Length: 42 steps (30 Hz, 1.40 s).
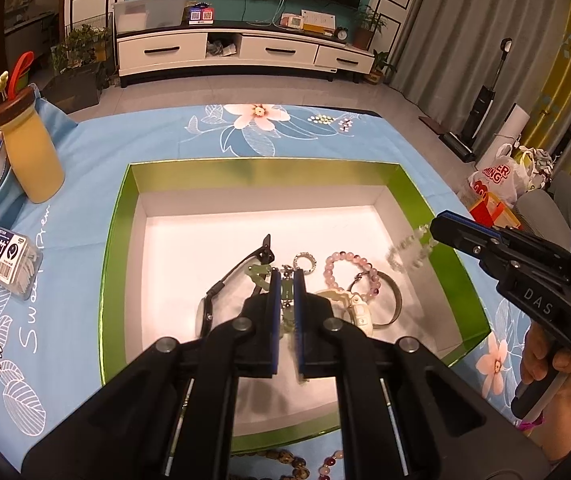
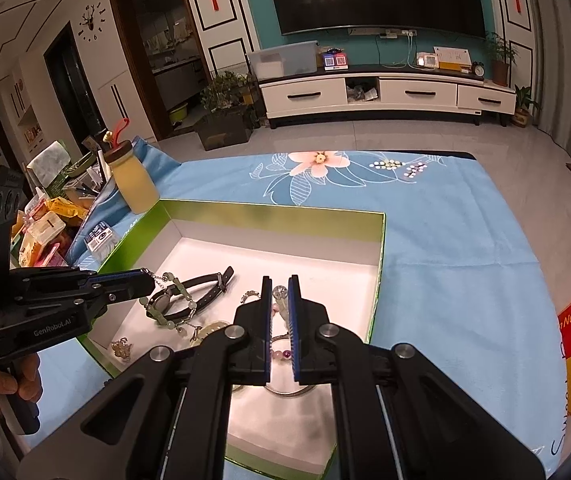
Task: Organize jewelry
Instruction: 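Release the green bracelet from the left tool while the right tool releases the crystal bracelet, then move the left tool to the brown wooden bead bracelet while the right tool approaches the red-and-white bead bracelet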
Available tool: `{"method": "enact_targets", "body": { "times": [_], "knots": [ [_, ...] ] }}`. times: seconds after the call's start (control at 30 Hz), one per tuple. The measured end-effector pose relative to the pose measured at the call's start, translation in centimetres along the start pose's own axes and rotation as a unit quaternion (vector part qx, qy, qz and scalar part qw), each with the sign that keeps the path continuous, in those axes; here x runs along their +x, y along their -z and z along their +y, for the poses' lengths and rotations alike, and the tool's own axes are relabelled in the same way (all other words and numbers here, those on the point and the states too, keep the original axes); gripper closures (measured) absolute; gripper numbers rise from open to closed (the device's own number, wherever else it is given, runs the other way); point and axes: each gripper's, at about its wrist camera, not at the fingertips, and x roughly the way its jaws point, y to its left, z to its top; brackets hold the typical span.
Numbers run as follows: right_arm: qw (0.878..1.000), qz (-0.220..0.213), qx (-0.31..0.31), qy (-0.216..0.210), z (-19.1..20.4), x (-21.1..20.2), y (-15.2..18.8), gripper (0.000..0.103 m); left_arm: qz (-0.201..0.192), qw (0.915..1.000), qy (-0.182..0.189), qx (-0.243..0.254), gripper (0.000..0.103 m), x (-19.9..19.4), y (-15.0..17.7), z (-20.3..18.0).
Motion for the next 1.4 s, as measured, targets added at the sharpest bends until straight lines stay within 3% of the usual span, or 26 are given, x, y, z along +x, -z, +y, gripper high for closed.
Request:
{"method": "enact_targets", "body": {
  "times": [0.67, 0.73, 0.9, 1.1, 1.23, 1.4],
  "knots": [
    [1.000, 0.021, 0.010, 0.015, -0.5, 1.4, -0.3, 0.095, 0.013, 0.9999, -0.006, 0.000, 0.097, 0.9, 0.3, 0.3],
    [0.999, 0.021, 0.017, 0.017, -0.7, 1.4, -0.4, 0.090, 0.015, 0.9999, -0.002, -0.001, 0.097, 0.8, 0.3, 0.3],
    [1.000, 0.016, 0.021, 0.018, -0.9, 1.1, -0.3, 0.089, 0.009, 0.9999, 0.004, -0.008, 0.096, 0.2, 0.3, 0.6],
    [1.000, 0.005, 0.020, 0.011, -0.6, -0.3, -0.1, 0.086, -0.013, 0.9997, -0.005, -0.022, 0.072, -1.6, 0.6, 1.1],
    [1.000, -0.005, 0.019, 0.007, -0.3, -1.7, 0.2, 0.082, -0.019, 0.9992, -0.015, -0.031, 0.064, -3.0, 1.5, 1.5],
    [1.000, -0.017, 0.022, 0.001, 0.1, -3.9, 1.1, 0.069, -0.029, 0.9979, -0.029, -0.050, 0.037, -5.1, 2.8, 1.4]
  ]
}}
